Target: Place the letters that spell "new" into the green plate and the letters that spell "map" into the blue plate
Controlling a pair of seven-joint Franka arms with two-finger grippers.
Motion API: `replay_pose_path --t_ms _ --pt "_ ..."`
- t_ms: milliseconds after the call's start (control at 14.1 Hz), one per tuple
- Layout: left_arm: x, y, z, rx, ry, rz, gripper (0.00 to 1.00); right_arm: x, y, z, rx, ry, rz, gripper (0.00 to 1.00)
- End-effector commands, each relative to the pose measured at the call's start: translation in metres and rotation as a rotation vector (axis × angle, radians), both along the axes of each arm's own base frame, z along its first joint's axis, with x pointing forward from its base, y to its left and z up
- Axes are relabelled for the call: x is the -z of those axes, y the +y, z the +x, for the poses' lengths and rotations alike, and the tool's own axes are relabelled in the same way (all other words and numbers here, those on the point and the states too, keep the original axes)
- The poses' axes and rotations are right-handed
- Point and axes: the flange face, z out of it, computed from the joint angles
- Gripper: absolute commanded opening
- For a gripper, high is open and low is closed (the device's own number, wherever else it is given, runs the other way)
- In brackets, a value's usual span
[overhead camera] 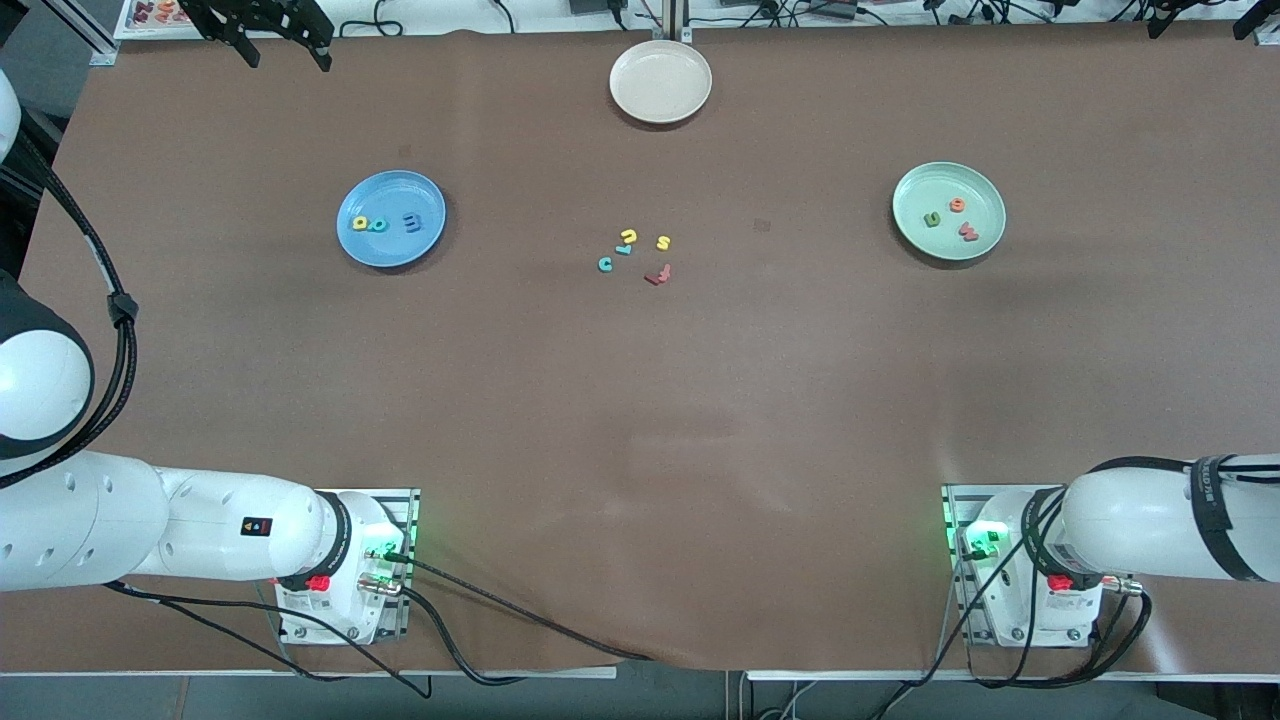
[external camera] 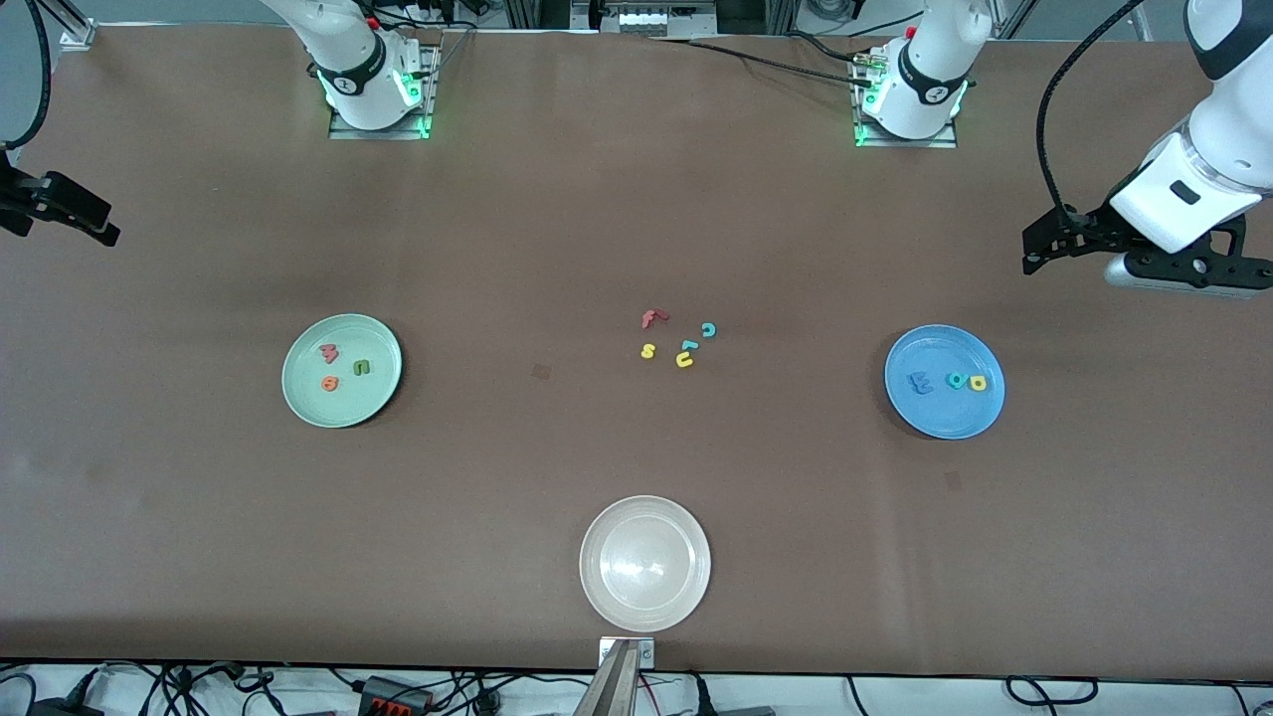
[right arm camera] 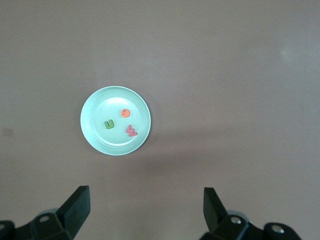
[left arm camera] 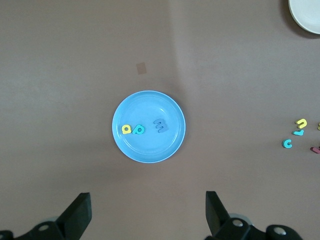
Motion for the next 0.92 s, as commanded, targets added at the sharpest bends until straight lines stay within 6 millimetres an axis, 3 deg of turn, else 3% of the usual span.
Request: replay_pose_path --t_ms 0,852 --pt "-0.0060 -0.0031 0.0033 -0.005 0.004 -0.003 1.00 -0.0068 -0.0016 -0.0135 -0.010 0.006 -0.008 1.00" --pt "-0.0051 -0.0031 0.0036 -0.005 0.005 -0.003 1.00 0.0016 -0.0029 -0.0104 -0.005 0.009 -0.006 1.00"
